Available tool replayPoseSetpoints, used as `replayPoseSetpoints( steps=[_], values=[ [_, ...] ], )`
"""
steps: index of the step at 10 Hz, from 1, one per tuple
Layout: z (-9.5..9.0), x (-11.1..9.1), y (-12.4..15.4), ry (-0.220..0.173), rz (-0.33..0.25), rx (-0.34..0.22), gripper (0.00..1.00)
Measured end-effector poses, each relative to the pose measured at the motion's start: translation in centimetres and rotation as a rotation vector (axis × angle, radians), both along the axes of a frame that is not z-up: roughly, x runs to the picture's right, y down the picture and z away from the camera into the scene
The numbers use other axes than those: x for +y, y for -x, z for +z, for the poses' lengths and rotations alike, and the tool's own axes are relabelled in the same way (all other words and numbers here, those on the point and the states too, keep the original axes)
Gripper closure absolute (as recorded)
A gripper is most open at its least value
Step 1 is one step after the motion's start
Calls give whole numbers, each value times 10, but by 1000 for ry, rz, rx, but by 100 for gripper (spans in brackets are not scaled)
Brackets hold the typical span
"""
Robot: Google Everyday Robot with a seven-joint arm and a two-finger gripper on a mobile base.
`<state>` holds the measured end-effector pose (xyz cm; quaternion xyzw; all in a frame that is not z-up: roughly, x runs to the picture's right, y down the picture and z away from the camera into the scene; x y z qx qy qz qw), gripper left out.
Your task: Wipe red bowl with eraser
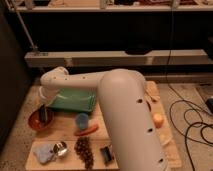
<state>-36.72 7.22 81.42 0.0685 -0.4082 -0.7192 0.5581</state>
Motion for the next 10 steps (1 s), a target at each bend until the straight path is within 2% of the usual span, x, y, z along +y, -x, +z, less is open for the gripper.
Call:
replayPoseSetpoints(
  steps=[3,5,10],
  values=[
    [0,-2,17,-11,-22,-27,100],
    [-7,1,30,-12,-38,-56,100],
    [-26,18,30,9,-63,-100,100]
  ],
)
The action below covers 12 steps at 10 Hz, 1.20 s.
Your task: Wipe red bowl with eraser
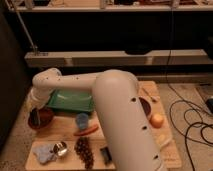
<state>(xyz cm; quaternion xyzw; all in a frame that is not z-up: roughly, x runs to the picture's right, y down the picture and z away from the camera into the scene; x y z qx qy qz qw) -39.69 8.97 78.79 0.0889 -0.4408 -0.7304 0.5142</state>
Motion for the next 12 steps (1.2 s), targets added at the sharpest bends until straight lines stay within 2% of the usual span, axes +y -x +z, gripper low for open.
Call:
replayPoseSetpoints(
  steps=[3,6,10,12],
  values=[
    [0,-2,-23,3,7,19,100],
    [4,-6,-32,-10,11,46,100],
    [25,-14,-41,-35,32,102,100],
    [35,-21,-37,-48,45,116,100]
  ],
)
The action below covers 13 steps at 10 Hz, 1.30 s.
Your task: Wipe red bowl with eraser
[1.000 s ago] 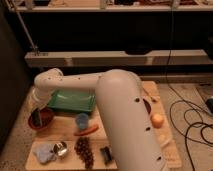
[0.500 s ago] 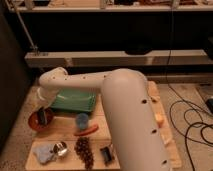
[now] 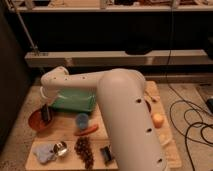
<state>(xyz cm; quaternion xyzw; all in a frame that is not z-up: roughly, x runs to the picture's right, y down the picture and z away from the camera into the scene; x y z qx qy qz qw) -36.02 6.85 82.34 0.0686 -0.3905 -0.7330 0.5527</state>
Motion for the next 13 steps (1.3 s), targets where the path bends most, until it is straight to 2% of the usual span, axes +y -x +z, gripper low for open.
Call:
replayPoseSetpoints(
  steps=[3,5,10,13],
  values=[
    [14,-19,11,-10,36,5,100],
    [9,-23,26,-9,40,-27,100],
    [-24,2,56,16,-2,-121,100],
    [-34,10,51,35,-16,-141,100]
  ],
)
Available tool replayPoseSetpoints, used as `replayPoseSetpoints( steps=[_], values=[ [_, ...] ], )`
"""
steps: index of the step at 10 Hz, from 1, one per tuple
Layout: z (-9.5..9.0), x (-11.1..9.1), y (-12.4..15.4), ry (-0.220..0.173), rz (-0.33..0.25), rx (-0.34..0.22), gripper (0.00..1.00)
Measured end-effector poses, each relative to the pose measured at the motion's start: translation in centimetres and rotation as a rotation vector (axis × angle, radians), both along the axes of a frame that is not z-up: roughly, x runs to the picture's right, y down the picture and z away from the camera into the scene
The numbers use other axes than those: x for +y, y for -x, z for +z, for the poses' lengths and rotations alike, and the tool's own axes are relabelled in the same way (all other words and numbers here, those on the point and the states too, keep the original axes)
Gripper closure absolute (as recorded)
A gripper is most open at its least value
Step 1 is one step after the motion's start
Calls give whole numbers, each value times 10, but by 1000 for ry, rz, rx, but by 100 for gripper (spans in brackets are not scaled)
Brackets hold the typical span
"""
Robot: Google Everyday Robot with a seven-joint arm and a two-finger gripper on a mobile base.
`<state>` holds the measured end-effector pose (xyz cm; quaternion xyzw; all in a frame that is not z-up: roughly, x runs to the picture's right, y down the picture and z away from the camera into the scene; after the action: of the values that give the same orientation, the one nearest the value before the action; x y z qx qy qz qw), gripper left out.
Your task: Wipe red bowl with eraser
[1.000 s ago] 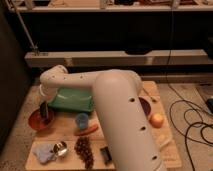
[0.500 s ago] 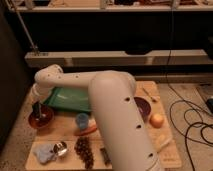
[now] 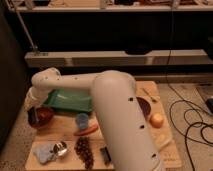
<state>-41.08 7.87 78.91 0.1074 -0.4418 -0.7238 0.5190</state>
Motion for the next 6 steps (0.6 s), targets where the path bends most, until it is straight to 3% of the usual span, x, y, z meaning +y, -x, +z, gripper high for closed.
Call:
replayPoseSetpoints(
  steps=[4,6],
  values=[
    [-4,-2,-22,10,-2,11,100],
    [1,1,-34,7,-9,46,100]
  ],
)
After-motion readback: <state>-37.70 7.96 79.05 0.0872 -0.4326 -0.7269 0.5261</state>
